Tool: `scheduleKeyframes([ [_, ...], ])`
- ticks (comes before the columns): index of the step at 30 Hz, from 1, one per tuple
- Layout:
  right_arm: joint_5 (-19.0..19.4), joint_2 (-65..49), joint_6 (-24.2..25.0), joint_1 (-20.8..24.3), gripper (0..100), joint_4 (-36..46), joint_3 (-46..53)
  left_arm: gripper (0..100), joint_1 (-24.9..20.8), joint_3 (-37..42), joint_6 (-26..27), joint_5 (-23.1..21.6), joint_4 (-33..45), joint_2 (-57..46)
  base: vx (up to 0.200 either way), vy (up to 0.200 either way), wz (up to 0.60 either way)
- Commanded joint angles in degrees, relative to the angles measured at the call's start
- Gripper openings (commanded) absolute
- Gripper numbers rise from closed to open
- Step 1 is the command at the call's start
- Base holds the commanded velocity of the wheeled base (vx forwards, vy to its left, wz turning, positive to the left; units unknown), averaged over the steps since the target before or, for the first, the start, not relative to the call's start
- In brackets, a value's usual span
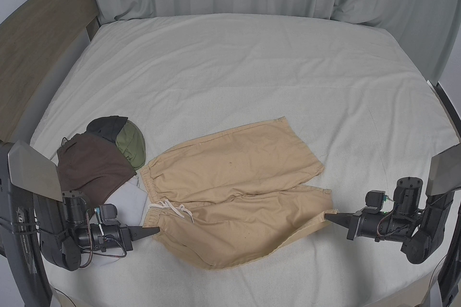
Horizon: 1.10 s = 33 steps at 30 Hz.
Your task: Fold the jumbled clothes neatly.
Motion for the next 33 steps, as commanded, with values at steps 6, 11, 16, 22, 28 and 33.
scheduleKeyframes([
  [6, -0.12, -1.48, 1.75, 0.12, 0, -0.04, -1.93, 0, 0.11, -0.85, -2.93, 0.08, -0.03, -0.62, 0.0, 0.0, 0.0],
  [11, -0.38, -1.92, 2.45, 0.03, 0, -0.04, -2.99, 0, 0.11, -1.29, -7.42, 0.17, -0.03, -3.08, 0.0, 0.0, 0.0],
  [16, -0.38, -1.92, 2.54, 0.03, 0, -0.13, -3.95, 0, 0.11, -1.46, -8.91, 0.17, -0.03, -3.78, 0.0, 0.0, 0.0],
  [22, -0.47, -3.86, 5.17, 0.03, 0, -0.13, -5.27, 0, 0.11, -1.9, -9.53, 0.17, -0.03, -3.78, 0.0, 0.0, 0.0],
  [28, -0.56, -4.74, 5.88, -0.23, 0, -0.13, -6.15, 0, 0.19, -2.43, -11.02, 0.26, -0.03, -4.57, 0.0, 0.0, 0.0],
  [33, -0.56, -4.74, 5.88, -0.41, 0, -0.13, -6.59, 0, 0.28, -2.61, -11.9, 0.35, -0.03, -5.01, 0.0, 0.0, 0.0],
])
